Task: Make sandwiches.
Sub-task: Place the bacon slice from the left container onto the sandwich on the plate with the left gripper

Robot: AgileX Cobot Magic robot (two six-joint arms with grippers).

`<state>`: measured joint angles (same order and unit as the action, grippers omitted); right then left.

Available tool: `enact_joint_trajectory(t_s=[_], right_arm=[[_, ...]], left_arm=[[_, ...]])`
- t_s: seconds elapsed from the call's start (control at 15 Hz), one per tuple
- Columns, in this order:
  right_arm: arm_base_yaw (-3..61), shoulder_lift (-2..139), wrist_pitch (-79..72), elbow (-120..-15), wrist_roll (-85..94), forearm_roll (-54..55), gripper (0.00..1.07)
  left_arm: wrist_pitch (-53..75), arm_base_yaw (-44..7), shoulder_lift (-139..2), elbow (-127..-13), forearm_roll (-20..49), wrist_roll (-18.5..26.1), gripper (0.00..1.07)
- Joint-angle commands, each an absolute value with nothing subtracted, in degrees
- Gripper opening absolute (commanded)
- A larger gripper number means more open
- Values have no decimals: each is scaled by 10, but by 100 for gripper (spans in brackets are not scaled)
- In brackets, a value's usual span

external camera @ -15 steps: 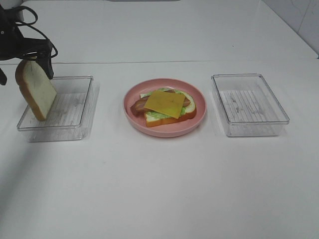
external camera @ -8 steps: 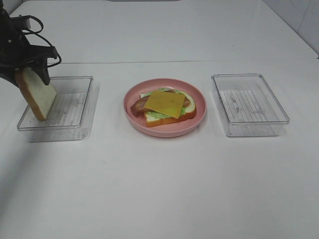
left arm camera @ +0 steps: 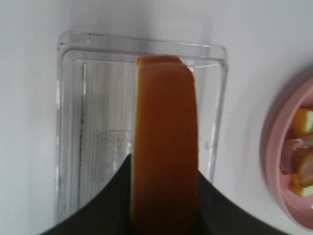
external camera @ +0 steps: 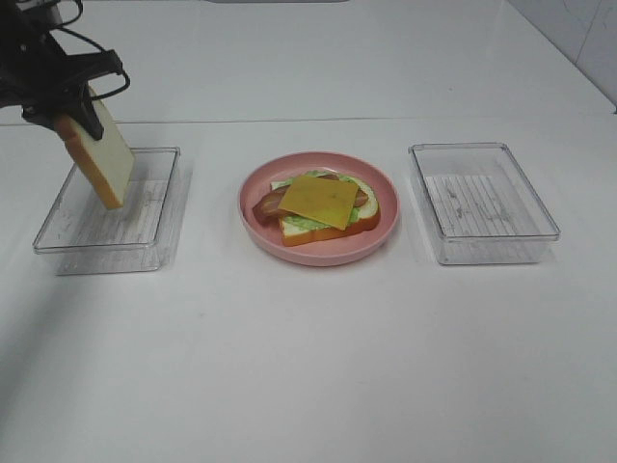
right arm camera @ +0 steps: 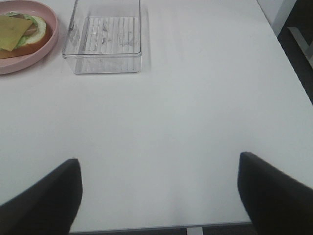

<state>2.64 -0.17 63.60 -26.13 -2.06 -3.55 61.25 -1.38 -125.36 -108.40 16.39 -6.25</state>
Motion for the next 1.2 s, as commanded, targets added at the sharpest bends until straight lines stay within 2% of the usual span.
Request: enact_joint_trajectory(t_s=[0.07, 0.2, 0.53, 0.67, 0.8, 1.0, 1.2], right_arm=[[23, -18, 630, -259, -17, -37, 85], [23, -18, 630, -259, -17, -37, 85], [23, -18, 630, -259, -17, -37, 85], [23, -18, 630, -259, -17, -37, 85], [23, -18, 630, -259, -17, -37, 85], [23, -18, 630, -259, -17, -37, 85], [23, -18, 630, -259, -17, -37, 85]], left_arm=[[613, -30, -1242, -1124, 204, -50, 0], [605, -64, -1239, -1165, 234, -35, 0], [520, -142, -1247, -1167, 335, 10, 0], [511, -156, -1263, -1167, 387, 21, 0], [514, -173, -1301, -1167, 473, 66, 0], [538, -175, -1348, -1167, 578, 108, 0], [551, -178, -1378, -1167, 603, 116, 0]])
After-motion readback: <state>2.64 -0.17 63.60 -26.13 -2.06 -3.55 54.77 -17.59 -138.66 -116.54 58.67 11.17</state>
